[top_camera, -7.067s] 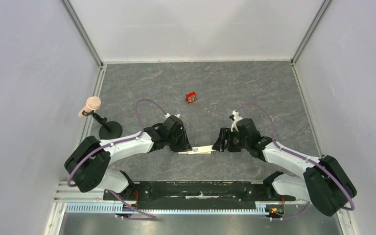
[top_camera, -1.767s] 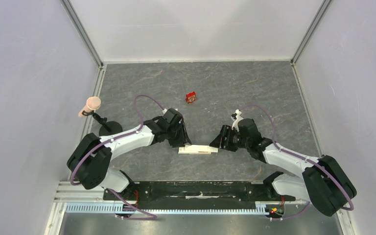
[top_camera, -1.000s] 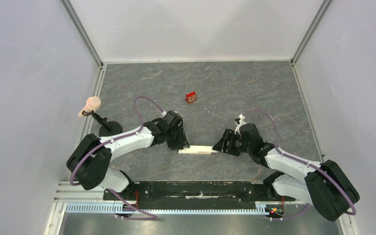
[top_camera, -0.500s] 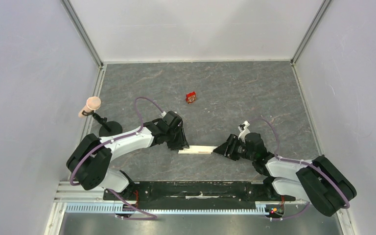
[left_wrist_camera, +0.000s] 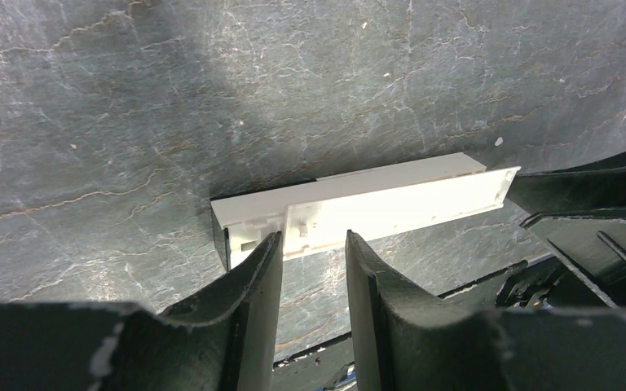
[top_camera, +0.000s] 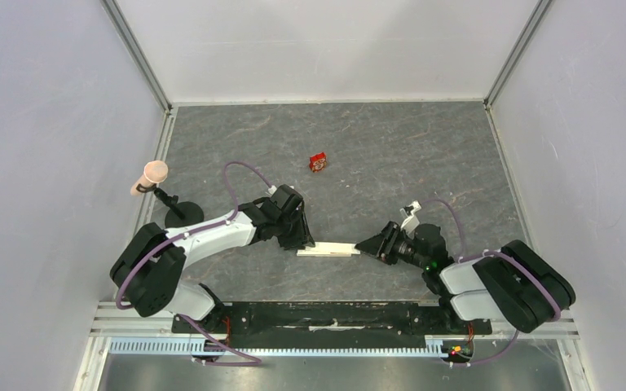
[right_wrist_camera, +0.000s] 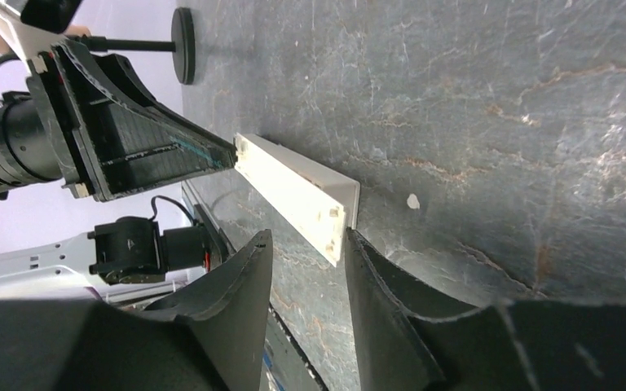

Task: Load the batteries into the remote control
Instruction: Pick up the battery cover from the remote control.

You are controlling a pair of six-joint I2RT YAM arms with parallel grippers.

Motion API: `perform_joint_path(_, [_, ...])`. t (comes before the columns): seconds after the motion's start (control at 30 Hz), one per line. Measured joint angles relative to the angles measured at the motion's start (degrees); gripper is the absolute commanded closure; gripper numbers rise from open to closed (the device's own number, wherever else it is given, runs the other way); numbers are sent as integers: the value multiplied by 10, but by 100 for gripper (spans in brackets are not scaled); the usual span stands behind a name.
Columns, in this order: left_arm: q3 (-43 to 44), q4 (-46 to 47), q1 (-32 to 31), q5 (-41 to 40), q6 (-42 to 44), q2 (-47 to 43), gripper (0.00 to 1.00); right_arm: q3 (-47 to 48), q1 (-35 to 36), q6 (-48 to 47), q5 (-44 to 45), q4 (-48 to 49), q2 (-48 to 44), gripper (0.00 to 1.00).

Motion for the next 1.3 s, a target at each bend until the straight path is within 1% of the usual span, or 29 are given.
perform_joint_path(0.03, [0,0,0,0,0,0,60,1,0,0,-4,0,5,59])
perform_joint_path(0.13, [0,0,0,0,0,0,60,7,0,-8,-13,-19,7,51])
perform_joint_path(0.23, [0,0,0,-1,0,0,60,30,0,-39,-5,-88,-11,46])
perform_joint_path(0.37, [0,0,0,-2,0,-1,60,53,0,-80,10,-160,-37,47])
perform_joint_path(0.47, [0,0,0,-2,0,-1,60,66,0,-96,10,-182,-27,49])
perform_joint_path(0.7, [0,0,0,-2,0,-1,60,80,0,-105,-4,-163,11,54])
perform_joint_path(0.83, [0,0,0,-2,0,-1,60,80,0,-102,-28,-128,40,53])
perform_joint_path(0.93, [0,0,0,-2,0,-1,60,73,0,-93,-46,-99,55,55])
perform_joint_path(0.97, [0,0,0,-2,0,-1,60,70,0,-89,-52,-90,58,58])
perform_joint_path(1.03, [0,0,0,-2,0,-1,60,61,0,-81,-64,-71,64,67])
perform_joint_path(1.13, [0,0,0,-2,0,-1,60,57,1,-72,-76,-55,70,86])
perform_joint_path(1.2, [0,0,0,-2,0,-1,59,56,0,-66,-80,-42,73,97])
perform_joint_path(1.23, [0,-1,0,-4,0,-1,59,56,0,-62,-83,-36,73,100])
perform_joint_path(1.3, [0,-1,0,-10,0,-2,59,56,-1,-54,-87,-23,73,100])
